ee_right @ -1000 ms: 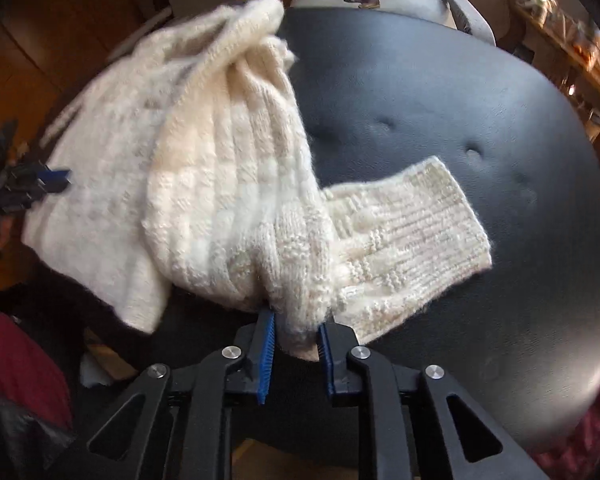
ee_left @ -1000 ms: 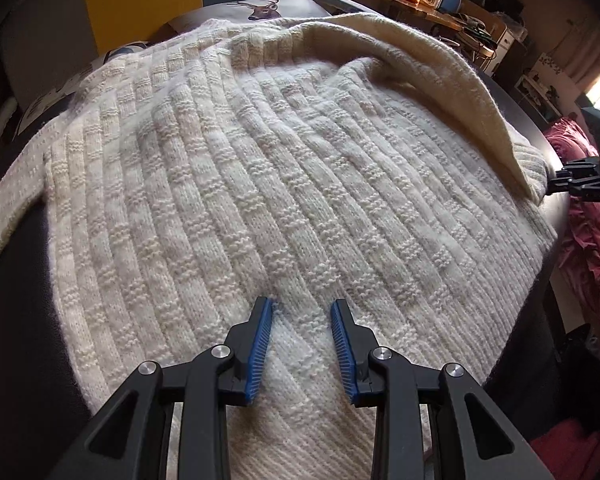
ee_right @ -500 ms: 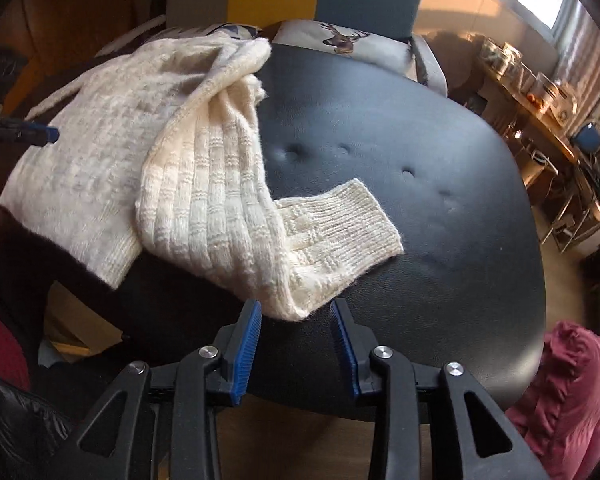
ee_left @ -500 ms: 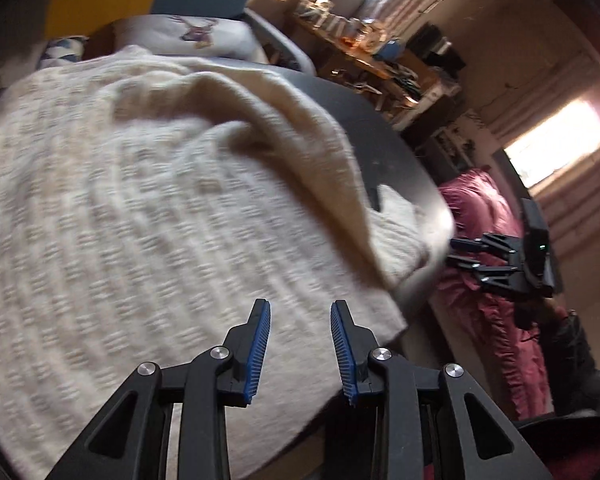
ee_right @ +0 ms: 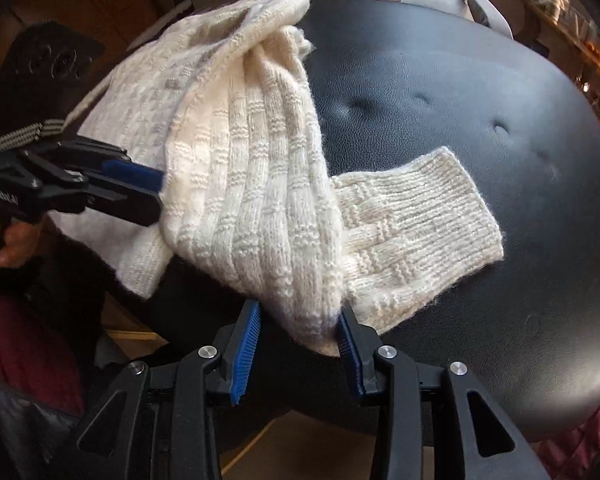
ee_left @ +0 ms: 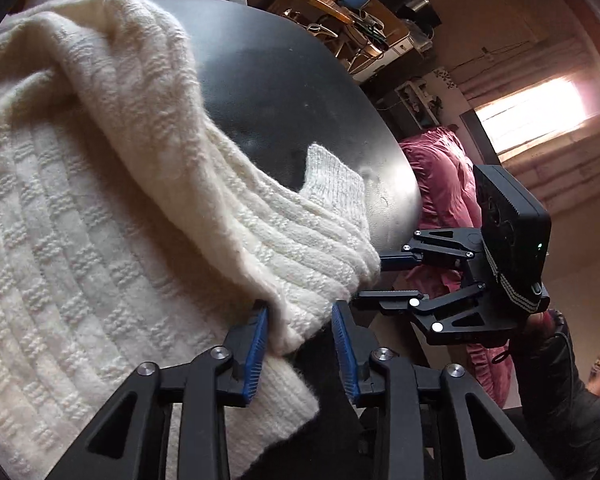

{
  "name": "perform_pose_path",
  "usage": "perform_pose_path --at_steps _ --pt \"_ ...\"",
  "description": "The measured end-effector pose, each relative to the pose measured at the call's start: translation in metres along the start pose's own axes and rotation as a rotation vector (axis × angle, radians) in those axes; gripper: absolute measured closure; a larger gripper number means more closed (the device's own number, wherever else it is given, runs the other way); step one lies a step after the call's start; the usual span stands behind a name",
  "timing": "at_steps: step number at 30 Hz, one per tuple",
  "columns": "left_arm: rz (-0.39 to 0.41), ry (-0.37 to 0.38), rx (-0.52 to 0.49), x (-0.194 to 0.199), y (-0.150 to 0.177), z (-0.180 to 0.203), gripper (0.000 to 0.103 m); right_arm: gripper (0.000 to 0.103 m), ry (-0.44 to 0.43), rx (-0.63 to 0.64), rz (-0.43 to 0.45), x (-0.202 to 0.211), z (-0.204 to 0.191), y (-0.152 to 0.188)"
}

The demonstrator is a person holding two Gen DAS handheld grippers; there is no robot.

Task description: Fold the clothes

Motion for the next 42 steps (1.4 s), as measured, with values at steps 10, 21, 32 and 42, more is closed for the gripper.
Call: perform_pose_path --at_steps 10,21,32,42 --pt "0.130 0.277 -0.009 0.052 -0.100 0.086 0.099 0.055 0.048 -0.299 0.224 0.054 0.049 0.027" --pt "-0.008 0.104 0.070 0.039 -0.011 0.006 0.091 0.051 0.053 -0.013 0.149 0.031 -0.012 0.016" --pt "-0.051 0.130 0.078 -0.010 -0.011 0.025 0.103 0.051 0.012 -0.211 0.171 0.026 0.010 0.035" --pt "0.139 0.313 -0.088 0.067 -0.120 0.144 0.103 0.051 -0.066 -0.365 0.258 0.044 0.016 0.059"
Point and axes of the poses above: each gripper's, at about its wrist camera, not at the fingertips, and x roughly against the way its jaws point, z to its right, y to its underside, the point moved 8 cm from there along -x, roughly the way its jaws point, and after that the axes turned 3 degrees about y, right-handed, at the moved point
